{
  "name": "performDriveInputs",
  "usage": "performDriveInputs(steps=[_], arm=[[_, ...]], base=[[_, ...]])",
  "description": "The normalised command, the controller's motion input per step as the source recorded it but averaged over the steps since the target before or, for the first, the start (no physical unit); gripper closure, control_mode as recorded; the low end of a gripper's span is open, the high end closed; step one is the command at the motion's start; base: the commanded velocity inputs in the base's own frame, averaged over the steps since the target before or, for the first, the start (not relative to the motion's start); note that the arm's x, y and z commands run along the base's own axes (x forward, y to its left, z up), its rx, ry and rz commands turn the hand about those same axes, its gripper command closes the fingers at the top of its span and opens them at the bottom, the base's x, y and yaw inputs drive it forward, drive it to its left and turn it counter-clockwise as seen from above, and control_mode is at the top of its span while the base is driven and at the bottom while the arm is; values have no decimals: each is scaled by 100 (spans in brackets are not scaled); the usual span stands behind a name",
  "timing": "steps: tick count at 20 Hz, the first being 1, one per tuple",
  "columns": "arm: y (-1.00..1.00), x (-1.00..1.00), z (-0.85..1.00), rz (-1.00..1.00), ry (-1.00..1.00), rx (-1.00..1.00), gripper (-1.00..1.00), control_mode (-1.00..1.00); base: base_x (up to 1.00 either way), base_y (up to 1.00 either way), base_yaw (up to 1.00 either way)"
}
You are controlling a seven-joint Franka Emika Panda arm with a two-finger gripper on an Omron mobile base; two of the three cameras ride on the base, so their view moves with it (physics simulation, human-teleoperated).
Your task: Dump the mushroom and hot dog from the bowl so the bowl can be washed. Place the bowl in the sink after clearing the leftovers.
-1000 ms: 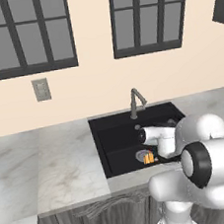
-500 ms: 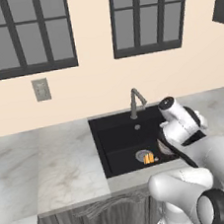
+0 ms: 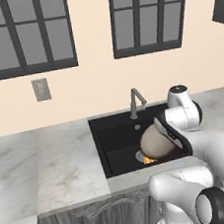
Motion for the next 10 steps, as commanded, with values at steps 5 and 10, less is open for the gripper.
performDriveInputs(steps=[5, 10], arm=[[98, 4, -28, 0, -7, 9, 100, -100], [75, 10, -21, 0, 0, 3, 100, -100]], base=[[0, 0, 0], [0, 0, 0]])
